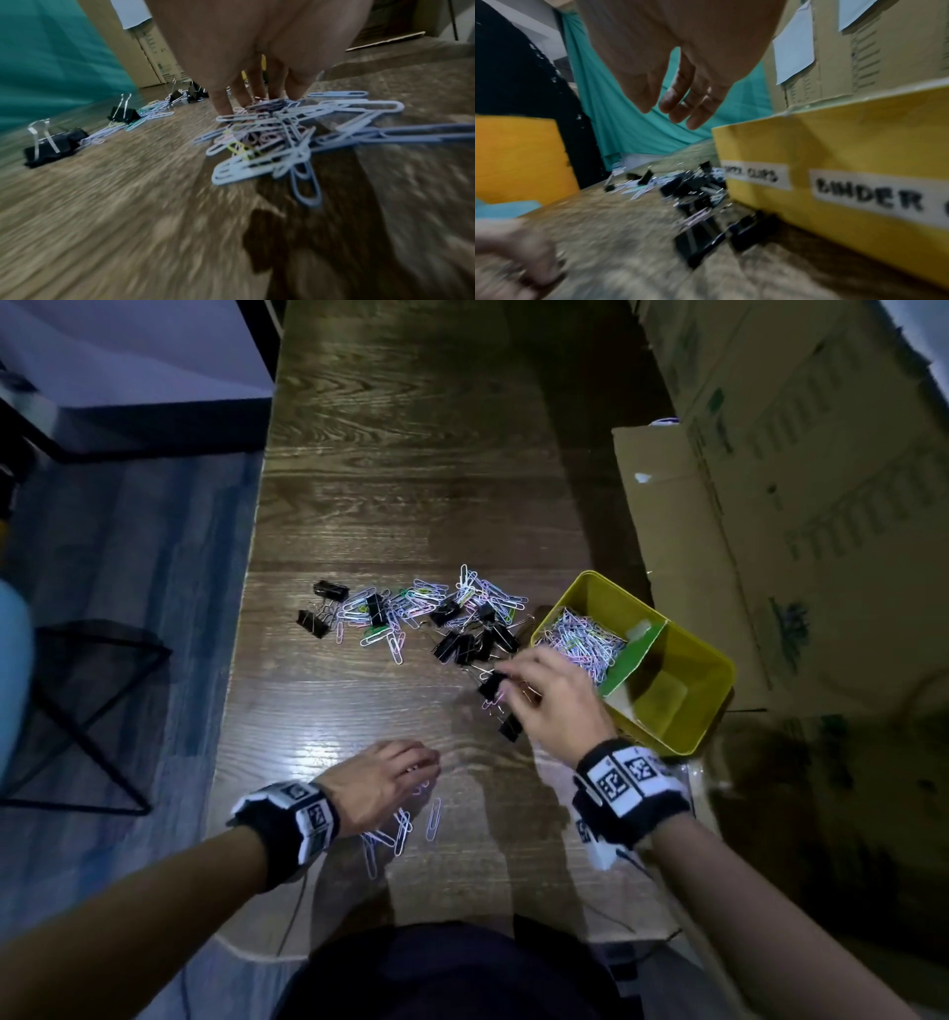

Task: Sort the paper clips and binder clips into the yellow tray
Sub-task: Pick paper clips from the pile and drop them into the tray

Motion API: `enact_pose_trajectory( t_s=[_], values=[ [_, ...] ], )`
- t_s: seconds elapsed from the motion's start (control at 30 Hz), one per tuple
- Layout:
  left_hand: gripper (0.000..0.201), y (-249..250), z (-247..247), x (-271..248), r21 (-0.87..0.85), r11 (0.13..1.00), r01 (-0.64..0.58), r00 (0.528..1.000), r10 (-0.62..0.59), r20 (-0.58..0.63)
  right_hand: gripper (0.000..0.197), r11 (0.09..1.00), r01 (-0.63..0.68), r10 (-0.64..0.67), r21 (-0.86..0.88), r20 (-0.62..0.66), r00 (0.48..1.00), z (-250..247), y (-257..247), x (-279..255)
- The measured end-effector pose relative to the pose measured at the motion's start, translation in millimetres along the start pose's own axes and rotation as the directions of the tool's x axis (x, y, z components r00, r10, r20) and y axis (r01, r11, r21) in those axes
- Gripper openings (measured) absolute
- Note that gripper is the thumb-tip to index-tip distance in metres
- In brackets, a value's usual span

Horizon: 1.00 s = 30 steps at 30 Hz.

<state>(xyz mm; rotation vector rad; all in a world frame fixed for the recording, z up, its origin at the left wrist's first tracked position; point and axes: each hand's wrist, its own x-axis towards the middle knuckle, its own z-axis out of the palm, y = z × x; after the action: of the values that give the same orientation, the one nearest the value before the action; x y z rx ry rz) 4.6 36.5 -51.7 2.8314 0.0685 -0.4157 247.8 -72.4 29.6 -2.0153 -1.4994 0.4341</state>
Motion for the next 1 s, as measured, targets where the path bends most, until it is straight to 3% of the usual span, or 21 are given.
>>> enact_pose_trajectory(
  t_s=[0.1, 0.13, 0.2, 0.27, 0.33, 0.4, 0.5, 0.6, 0.67, 0.8, 0.9, 1.0],
  values=[
    [0.041, -2.8, 7.3, -29.2, 0.0, 0.999, 0.04, 0.997, -0.04, -0.063, 0.017, 1.0, -0.012, 0.013, -0.004, 0.256, 0.967, 25.2, -21.7, -18.1],
    [0.045, -2.9, 7.1, -37.8, 0.0, 0.996, 0.087, 0.993, -0.087, -0.075, 0.018, 0.996, -0.065, 0.081, -0.054, 0.392, 0.917, 33.9, -27.4, -22.9],
    [0.058, -2.7, -0.9, -52.5, -0.048, 0.962, 0.27, 0.958, -0.273, -0.084, 0.026, 0.975, -0.124, 0.214, -0.183, 0.649, 0.73, 54.7, -35.6, -34.4],
    [0.079, -1.6, -8.5, -63.1, -0.155, 0.849, 0.505, 0.856, -0.516, -0.032, 0.035, 0.959, -0.108, 0.277, -0.262, 0.786, 0.552, 75.5, -39.9, -46.4],
    [0.102, 3.4, -12.6, -68.9, -0.268, 0.695, 0.667, 0.739, -0.663, 0.121, 0.037, 0.953, -0.094, 0.296, -0.289, 0.81, 0.507, 90.6, -44.7, -54.5],
    [0.117, 11.4, -8.7, -67.6, -0.329, 0.629, 0.704, 0.705, -0.676, 0.215, 0.032, 0.956, -0.122, 0.29, -0.267, 0.792, 0.538, 100.9, -52.7, -56.5],
    [0.121, 27.3, -1.5, -54.1, -0.345, 0.665, 0.662, 0.747, -0.623, 0.233, 0.033, 0.957, -0.162, 0.289, -0.242, 0.724, 0.626, 111.1, -66.1, -52.8],
    [0.119, 37.4, -3.8, -41.3, -0.31, 0.704, 0.639, 0.768, -0.601, 0.22, 0.066, 0.942, -0.189, 0.323, -0.278, 0.588, 0.742, 117.4, -74.2, -53.4],
    [0.125, 37.7, -6.8, -41.7, -0.246, 0.703, 0.668, 0.744, -0.624, 0.237, 0.094, 0.921, -0.196, 0.362, -0.337, 0.552, 0.751, 121.3, -80.0, -59.7],
    [0.135, 35.4, -1.1, -53.0, -0.164, 0.677, 0.718, 0.689, -0.655, 0.311, 0.115, 0.906, -0.109, 0.333, -0.409, 0.531, 0.779, 135.9, -87.6, -71.9],
    [0.124, 30.6, 1.7, -50.2, -0.281, 0.655, 0.701, 0.713, -0.644, 0.277, 0.119, 0.932, -0.129, 0.299, -0.338, 0.521, 0.799, 139.0, -86.3, -64.6],
    [0.099, 22.6, -5.5, -42.2, -0.384, 0.66, 0.645, 0.757, -0.618, 0.21, 0.106, 0.955, -0.164, 0.277, -0.246, 0.547, 0.79, 133.7, -84.3, -52.7]
  ],
)
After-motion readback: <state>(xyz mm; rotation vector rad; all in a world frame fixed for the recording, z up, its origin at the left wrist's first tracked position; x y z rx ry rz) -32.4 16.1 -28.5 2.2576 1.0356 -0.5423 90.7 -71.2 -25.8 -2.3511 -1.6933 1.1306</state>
